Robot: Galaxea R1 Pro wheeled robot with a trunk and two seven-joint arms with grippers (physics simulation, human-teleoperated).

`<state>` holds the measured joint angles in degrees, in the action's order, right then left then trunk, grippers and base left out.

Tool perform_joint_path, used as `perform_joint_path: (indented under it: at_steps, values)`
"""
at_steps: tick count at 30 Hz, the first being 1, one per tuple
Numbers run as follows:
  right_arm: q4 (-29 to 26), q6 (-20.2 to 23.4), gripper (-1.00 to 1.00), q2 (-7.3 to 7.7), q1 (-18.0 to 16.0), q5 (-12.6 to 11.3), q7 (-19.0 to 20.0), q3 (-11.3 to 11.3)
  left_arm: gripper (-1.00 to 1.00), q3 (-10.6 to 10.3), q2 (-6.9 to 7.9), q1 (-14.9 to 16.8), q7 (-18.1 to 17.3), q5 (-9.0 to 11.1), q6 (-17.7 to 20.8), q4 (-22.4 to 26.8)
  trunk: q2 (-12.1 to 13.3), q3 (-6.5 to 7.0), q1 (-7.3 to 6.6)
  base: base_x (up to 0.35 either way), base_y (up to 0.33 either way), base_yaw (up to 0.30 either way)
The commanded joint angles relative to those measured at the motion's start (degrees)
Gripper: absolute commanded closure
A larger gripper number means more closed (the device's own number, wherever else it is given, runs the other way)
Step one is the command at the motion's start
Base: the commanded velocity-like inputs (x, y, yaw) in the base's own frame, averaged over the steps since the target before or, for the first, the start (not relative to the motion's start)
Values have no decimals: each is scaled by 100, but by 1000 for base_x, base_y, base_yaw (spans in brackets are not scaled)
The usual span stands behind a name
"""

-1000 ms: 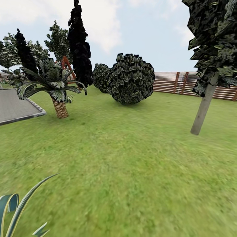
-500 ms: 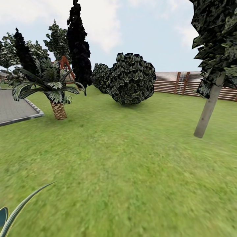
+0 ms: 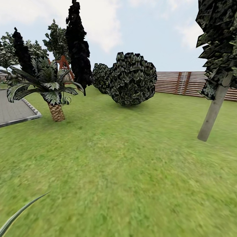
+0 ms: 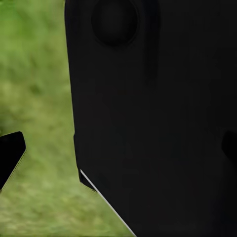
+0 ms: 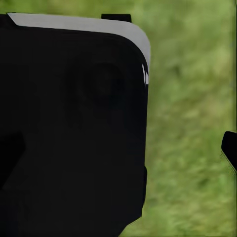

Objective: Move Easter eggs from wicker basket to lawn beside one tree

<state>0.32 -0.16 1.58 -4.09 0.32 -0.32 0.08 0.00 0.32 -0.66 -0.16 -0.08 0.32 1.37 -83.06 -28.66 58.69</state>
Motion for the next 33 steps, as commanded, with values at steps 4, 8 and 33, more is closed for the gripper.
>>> perform_joint_path:
  at_steps: [4,8,33]
  values:
    - [3,-2,-100,0,-4,3,-3,1,-100,0,-1,-4,-2,-1,3,13,-2,-4,4,341,0,0]
    - [3,-2,-100,0,-4,3,-3,1,-100,0,-4,-4,-2,-1,3,13,-2,-4,4,341,0,0]
    - [3,-2,-100,0,-4,3,-3,1,-100,0,-5,-4,-2,-1,3,13,-2,-4,4,341,0,0]
